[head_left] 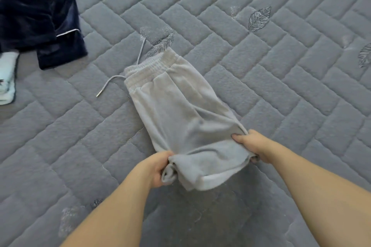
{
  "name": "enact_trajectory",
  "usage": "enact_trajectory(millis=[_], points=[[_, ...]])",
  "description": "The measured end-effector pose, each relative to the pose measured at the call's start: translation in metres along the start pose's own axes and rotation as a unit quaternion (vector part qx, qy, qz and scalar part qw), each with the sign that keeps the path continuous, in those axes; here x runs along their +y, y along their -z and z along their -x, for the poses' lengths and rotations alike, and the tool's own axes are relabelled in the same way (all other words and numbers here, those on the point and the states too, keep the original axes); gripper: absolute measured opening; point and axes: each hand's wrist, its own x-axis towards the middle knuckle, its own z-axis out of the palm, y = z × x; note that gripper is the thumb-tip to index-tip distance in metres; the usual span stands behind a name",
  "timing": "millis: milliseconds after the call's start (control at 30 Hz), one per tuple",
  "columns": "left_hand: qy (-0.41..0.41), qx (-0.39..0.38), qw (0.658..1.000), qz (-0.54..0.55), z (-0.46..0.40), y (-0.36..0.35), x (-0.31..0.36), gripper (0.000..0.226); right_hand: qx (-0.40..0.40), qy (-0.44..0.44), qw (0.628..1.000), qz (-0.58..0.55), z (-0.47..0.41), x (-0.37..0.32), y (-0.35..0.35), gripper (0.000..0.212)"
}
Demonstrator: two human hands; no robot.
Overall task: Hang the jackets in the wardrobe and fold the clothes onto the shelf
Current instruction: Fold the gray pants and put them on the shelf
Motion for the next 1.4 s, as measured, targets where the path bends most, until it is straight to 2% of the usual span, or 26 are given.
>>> enact_trajectory(millis=[133, 200, 233, 267, 300, 333, 367, 433, 467, 567, 600, 633, 667, 733, 767, 800, 933, 967, 1033, 1067, 1133, 1200, 1233, 1267, 1333, 1400], points=[[0.019, 0.082, 0.987, -0.138, 0.02, 0.006, -0.027, 0.043, -0.036, -0.083, 0.996, 0.02, 0.021, 0.026, 0.007, 0.069], [-0.14, 0.213, 0.953, -0.166, 0.019, -0.002, -0.039, 0.039, 0.005, -0.055, 0.998, -0.028, 0.02, 0.03, 0.0, 0.061], [-0.257, 0.338, 0.866, -0.265, 0.017, -0.009, -0.044, 0.04, 0.033, -0.032, 0.998, -0.048, 0.018, 0.031, -0.005, 0.053], [-0.364, 0.423, 0.735, -0.385, 0.017, -0.015, -0.05, 0.042, 0.053, -0.014, 0.997, -0.058, 0.017, 0.032, -0.011, 0.047], [-0.456, 0.429, 0.619, -0.475, 0.016, -0.021, -0.056, 0.045, 0.061, -0.002, 0.996, -0.06, 0.016, 0.032, -0.017, 0.042], [-0.488, 0.375, 0.556, -0.558, 0.013, -0.026, -0.064, 0.049, 0.061, 0.002, 0.996, -0.059, 0.016, 0.032, -0.023, 0.041], [-0.473, 0.309, 0.537, -0.626, 0.008, -0.03, -0.071, 0.057, 0.061, 0.002, 0.997, -0.055, 0.016, 0.034, -0.027, 0.042], [-0.399, 0.263, 0.552, -0.684, -0.004, -0.037, -0.079, 0.071, 0.067, 0.006, 0.996, -0.051, 0.016, 0.039, -0.031, 0.042], [-0.376, 0.277, 0.582, -0.665, -0.009, -0.041, -0.079, 0.071, 0.071, 0.011, 0.996, -0.054, 0.015, 0.043, -0.032, 0.041], [-0.335, 0.223, 0.788, -0.466, -0.011, -0.049, -0.062, 0.029, 0.074, 0.027, 0.995, -0.061, 0.015, 0.05, -0.03, 0.035], [-0.321, 0.176, 0.816, -0.447, -0.007, -0.046, -0.059, 0.019, 0.074, 0.027, 0.994, -0.079, 0.016, 0.052, -0.028, 0.033], [-0.325, 0.143, 0.792, -0.496, -0.006, -0.036, -0.059, 0.018, 0.075, 0.026, 0.991, -0.108, 0.016, 0.053, -0.027, 0.032], [-0.336, 0.127, 0.712, -0.603, -0.003, -0.022, -0.063, 0.02, 0.075, 0.021, 0.987, -0.138, 0.019, 0.053, -0.026, 0.03], [-0.347, 0.14, 0.467, -0.801, 0.005, 0.011, -0.08, 0.026, 0.068, -0.008, 0.982, -0.177, 0.024, 0.049, -0.028, 0.018], [-0.343, 0.137, 0.375, -0.85, 0.005, 0.026, -0.089, 0.036, 0.062, -0.024, 0.98, -0.187, 0.027, 0.046, -0.03, 0.01], [-0.345, 0.122, 0.317, -0.875, 0.005, 0.035, -0.098, 0.048, 0.067, -0.032, 0.981, -0.182, 0.028, 0.044, -0.032, 0.008], [-0.365, 0.099, 0.21, -0.901, -0.011, 0.035, -0.107, 0.088, 0.1, 0.05, 0.993, 0.022, 0.023, 0.047, -0.045, 0.021], [-0.377, 0.109, 0.198, -0.898, -0.016, 0.031, -0.106, 0.088, 0.089, 0.057, 0.992, 0.073, 0.023, 0.05, -0.051, 0.031], [-0.376, 0.121, 0.176, -0.902, -0.021, 0.025, -0.105, 0.083, 0.078, 0.043, 0.985, 0.145, 0.02, 0.057, -0.063, 0.082], [-0.378, 0.122, 0.161, -0.904, -0.02, 0.024, -0.103, 0.078, 0.09, 0.049, 0.977, 0.186, 0.018, 0.061, -0.069, 0.091], [-0.396, 0.123, 0.129, -0.901, -0.014, 0.023, -0.098, 0.063, 0.131, 0.072, 0.957, 0.248, 0.013, 0.064, -0.078, 0.073], [-0.445, 0.132, 0.134, -0.875, -0.01, 0.02, -0.093, 0.041, 0.145, 0.082, 0.953, 0.251, 0.007, 0.063, -0.078, 0.039], [-0.461, 0.141, 0.16, -0.861, -0.008, 0.015, -0.089, 0.031, 0.133, 0.082, 0.956, 0.247, 0.008, 0.06, -0.077, 0.027], [-0.455, 0.149, 0.21, -0.853, -0.005, 0.007, -0.085, 0.023, 0.123, 0.084, 0.956, 0.252, 0.009, 0.058, -0.075, 0.022], [-0.377, 0.143, 0.359, -0.842, 0.001, -0.012, -0.082, 0.018, 0.099, 0.05, 0.965, 0.237, 0.014, 0.057, -0.066, 0.028], [-0.287, 0.081, 0.492, -0.818, 0.009, -0.027, -0.08, 0.011, 0.02, -0.023, 0.944, 0.327, 0.028, 0.055, -0.059, 0.033]])
